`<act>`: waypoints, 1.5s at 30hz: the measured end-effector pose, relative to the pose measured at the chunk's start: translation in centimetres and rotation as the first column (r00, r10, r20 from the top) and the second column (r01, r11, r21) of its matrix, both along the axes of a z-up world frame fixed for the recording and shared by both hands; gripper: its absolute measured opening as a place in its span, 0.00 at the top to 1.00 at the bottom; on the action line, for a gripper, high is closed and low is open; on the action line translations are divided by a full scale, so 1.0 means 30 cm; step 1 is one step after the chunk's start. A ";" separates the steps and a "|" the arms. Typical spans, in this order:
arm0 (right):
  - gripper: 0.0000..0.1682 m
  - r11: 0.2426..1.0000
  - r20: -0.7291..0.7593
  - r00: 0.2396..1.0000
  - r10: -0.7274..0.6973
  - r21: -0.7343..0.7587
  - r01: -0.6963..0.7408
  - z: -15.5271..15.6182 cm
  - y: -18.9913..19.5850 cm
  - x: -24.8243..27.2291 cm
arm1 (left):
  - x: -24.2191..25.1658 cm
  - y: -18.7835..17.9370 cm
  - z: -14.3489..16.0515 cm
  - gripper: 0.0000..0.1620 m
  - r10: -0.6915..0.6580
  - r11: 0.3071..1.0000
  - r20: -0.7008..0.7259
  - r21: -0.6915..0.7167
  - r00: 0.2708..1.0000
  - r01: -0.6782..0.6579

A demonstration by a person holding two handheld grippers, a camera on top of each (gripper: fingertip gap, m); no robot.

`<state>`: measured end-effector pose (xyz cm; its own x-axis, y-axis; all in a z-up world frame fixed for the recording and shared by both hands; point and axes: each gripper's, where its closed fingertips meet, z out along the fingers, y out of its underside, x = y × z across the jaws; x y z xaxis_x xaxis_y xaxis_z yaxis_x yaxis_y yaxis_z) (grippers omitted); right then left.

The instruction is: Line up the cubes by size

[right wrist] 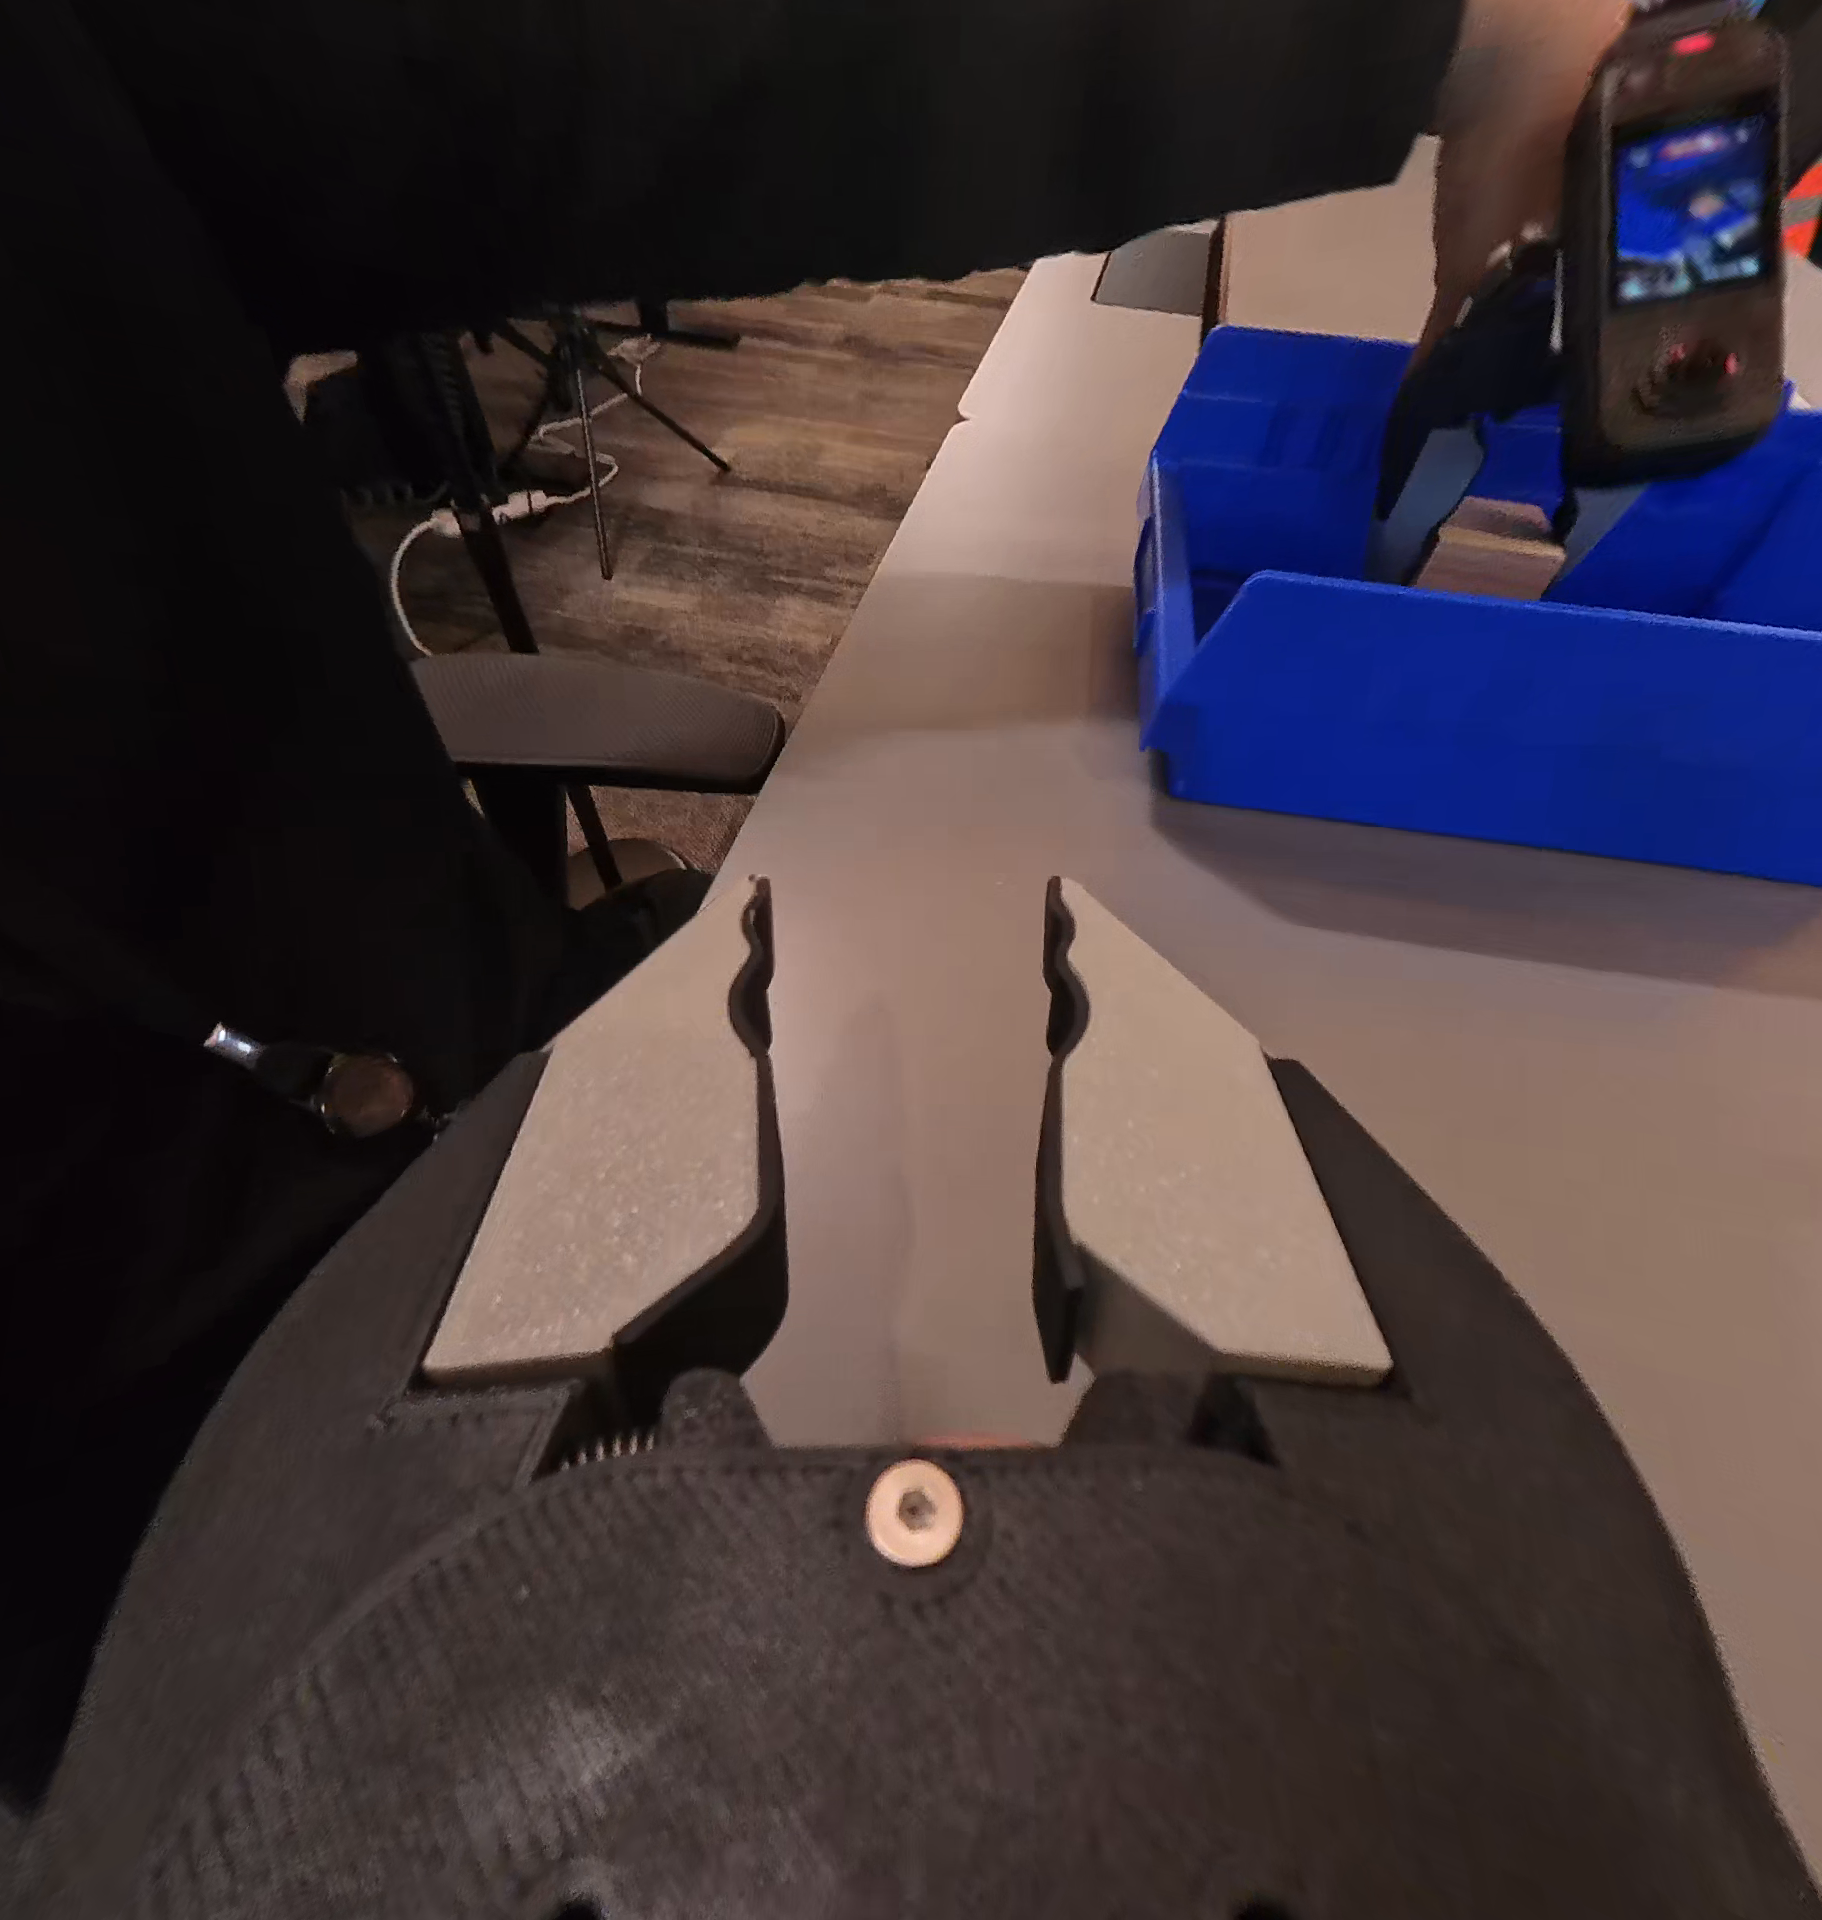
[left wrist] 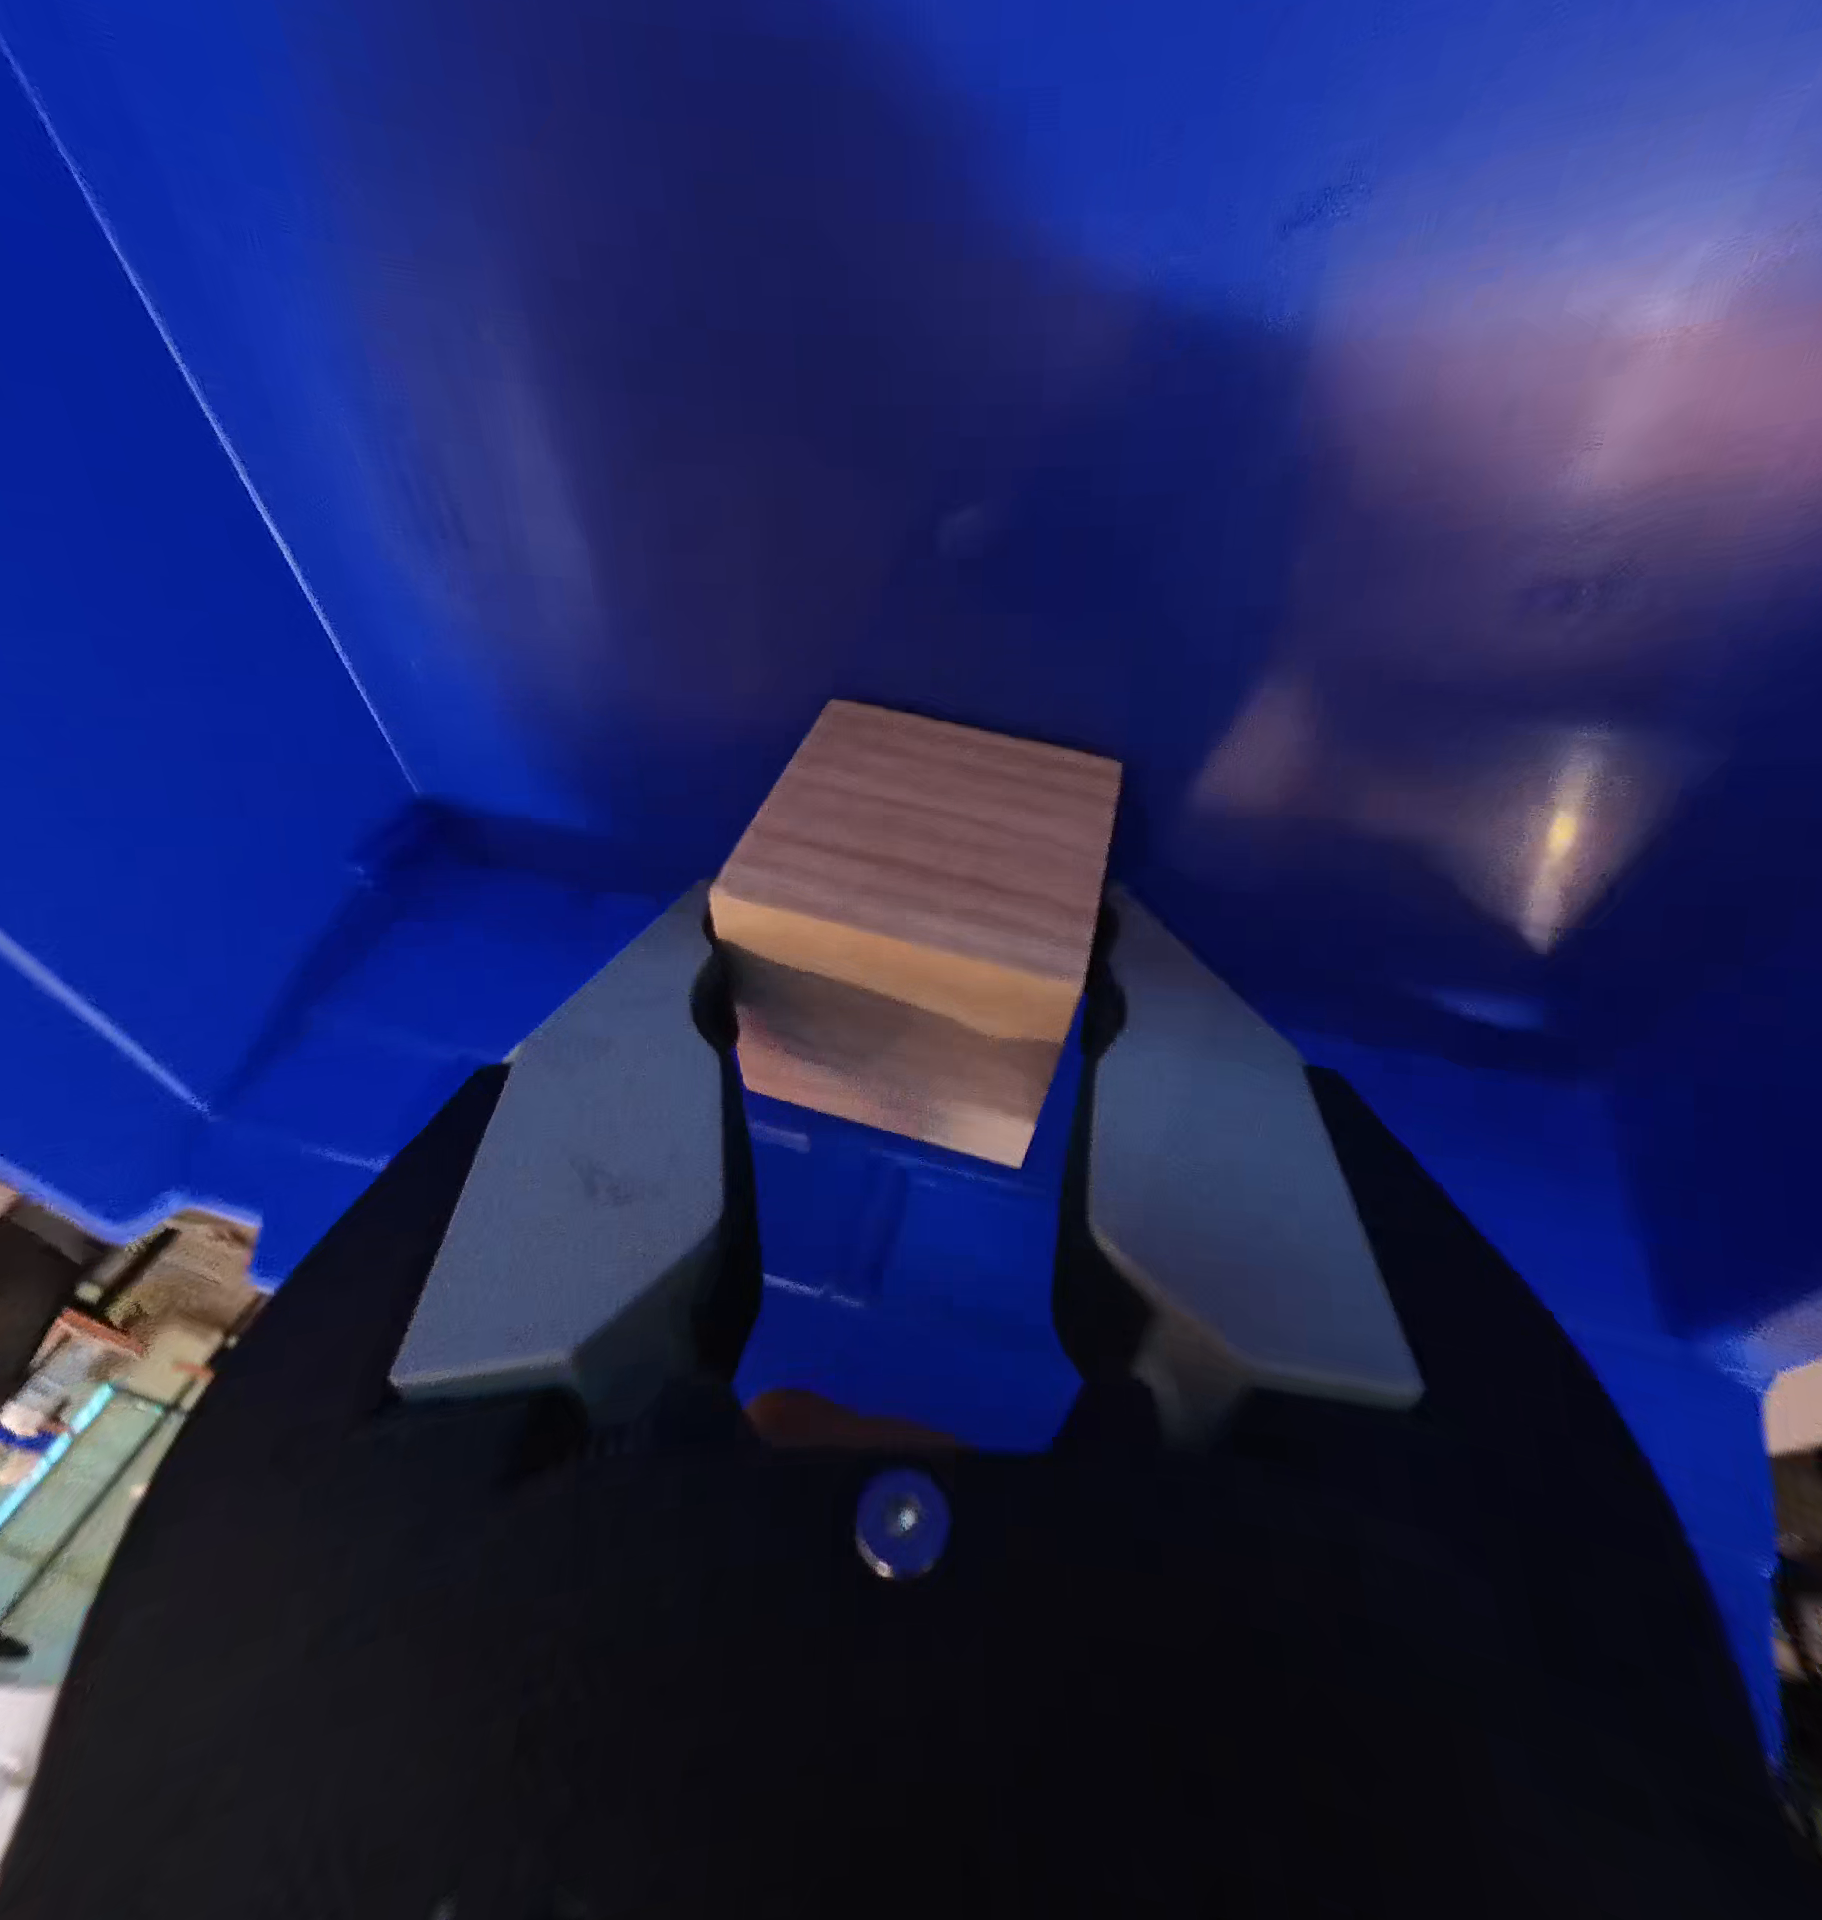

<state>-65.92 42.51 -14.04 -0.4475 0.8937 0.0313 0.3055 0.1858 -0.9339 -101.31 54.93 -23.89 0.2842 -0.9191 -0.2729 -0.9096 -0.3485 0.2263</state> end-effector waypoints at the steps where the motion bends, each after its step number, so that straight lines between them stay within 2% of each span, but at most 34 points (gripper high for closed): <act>1: 0.70 1.000 0.001 1.000 -0.018 -0.018 0.018 0.003 0.008 -0.007 | 0.033 0.014 0.023 0.59 -0.026 0.999 0.039 0.049 0.999 0.025; 3: 0.69 0.995 0.007 0.997 -0.082 -0.063 0.083 0.012 0.042 -0.025 | 0.142 0.051 0.116 0.59 -0.099 0.975 0.172 0.216 0.980 0.061; 5: 0.66 0.980 -0.001 0.989 -0.145 -0.141 0.144 0.038 0.080 -0.040 | 0.297 0.072 0.265 0.59 -0.244 0.889 0.313 0.451 0.918 0.083; 7: 0.63 0.951 -0.029 0.985 -0.171 -0.265 0.157 0.086 0.102 -0.046 | 0.473 0.038 0.421 0.59 -0.431 0.746 0.382 0.661 0.818 0.084; 9: 0.60 0.906 -0.076 0.984 -0.164 -0.407 0.119 0.148 0.109 -0.047 | 0.644 -0.033 0.549 0.60 -0.600 0.565 0.352 0.822 0.719 0.069; 12: 0.55 0.832 -0.128 0.977 -0.170 -0.550 0.073 0.214 0.126 -0.056 | 0.869 -0.156 0.610 0.60 -0.741 0.401 0.284 0.914 0.609 0.063; 16: 0.53 0.768 -0.194 0.962 -0.194 -0.640 0.025 0.269 0.141 -0.077 | 1.070 -0.214 0.595 0.60 -0.798 0.304 0.233 0.952 0.555 0.038; 18: 0.53 0.760 -0.171 0.971 -0.170 -0.650 0.018 0.254 0.125 -0.101 | 1.138 -0.217 0.577 0.60 -0.812 0.287 0.226 0.957 0.539 0.030; 20: 0.65 0.777 -0.138 0.979 -0.153 -0.629 0.032 0.222 0.114 -0.115 | 1.179 -0.212 0.554 0.60 -0.816 0.289 0.228 0.957 0.530 0.033; 21: 0.65 0.777 -0.136 0.976 -0.168 -0.628 0.046 0.218 0.125 -0.114 | 1.181 -0.205 0.548 0.60 -0.810 0.291 0.230 0.956 0.539 0.029; 27: 0.65 0.838 -0.083 0.965 -0.247 -0.518 0.170 0.190 0.167 -0.072 | 1.143 -0.203 0.502 0.63 -0.749 0.390 0.344 0.920 0.566 -0.043; 28: 0.65 0.858 -0.096 0.956 -0.279 -0.471 0.203 0.204 0.182 -0.050 | 1.119 -0.212 0.507 0.67 -0.737 0.394 0.364 0.916 0.570 -0.077; 30: 0.65 0.891 -0.124 0.938 -0.325 -0.372 0.260 0.248 0.214 0.024 | 1.046 -0.230 0.519 0.95 -0.697 0.398 0.420 0.901 0.581 -0.173; 31: 0.65 0.903 -0.128 0.926 -0.355 -0.303 0.305 0.268 0.242 0.073 | 1.005 -0.241 0.514 1.00 -0.669 0.416 0.463 0.882 0.582 -0.222; 33: 0.65 0.886 -0.120 0.879 -0.461 -0.121 0.448 0.301 0.342 0.195 | 0.920 -0.267 0.474 1.00 -0.589 0.484 0.559 0.823 0.584 -0.299; 35: 0.65 0.816 -0.087 0.821 -0.564 0.097 0.570 0.315 0.472 0.339 | 0.827 -0.289 0.444 1.00 -0.518 0.498 0.618 0.780 0.592 -0.379; 37: 0.65 0.723 -0.010 0.761 -0.649 0.305 0.620 0.294 0.605 0.482 | 0.756 -0.316 0.402 1.00 -0.455 0.533 0.678 0.726 0.577 -0.434; 39: 0.65 0.648 0.089 0.708 -0.700 0.495 0.579 0.235 0.721 0.605 | 0.705 -0.331 0.373 1.00 -0.428 0.528 0.705 0.703 0.566 -0.476; 40: 0.65 0.642 0.162 0.688 -0.707 0.555 0.529 0.191 0.759 0.653 | 0.686 -0.333 0.359 1.00 -0.415 0.521 0.713 0.696 0.565 -0.495; 43: 0.65 0.685 0.363 0.654 -0.664 0.646 0.337 0.054 0.819 0.740 | 0.680 -0.338 0.308 1.00 -0.390 0.534 0.733 0.673 0.556 -0.512; 45: 0.65 0.697 0.466 0.594 -0.656 0.676 0.239 -0.024 0.863 0.779 | 0.692 -0.337 0.272 1.00 -0.375 0.548 0.714 0.685 0.591 -0.479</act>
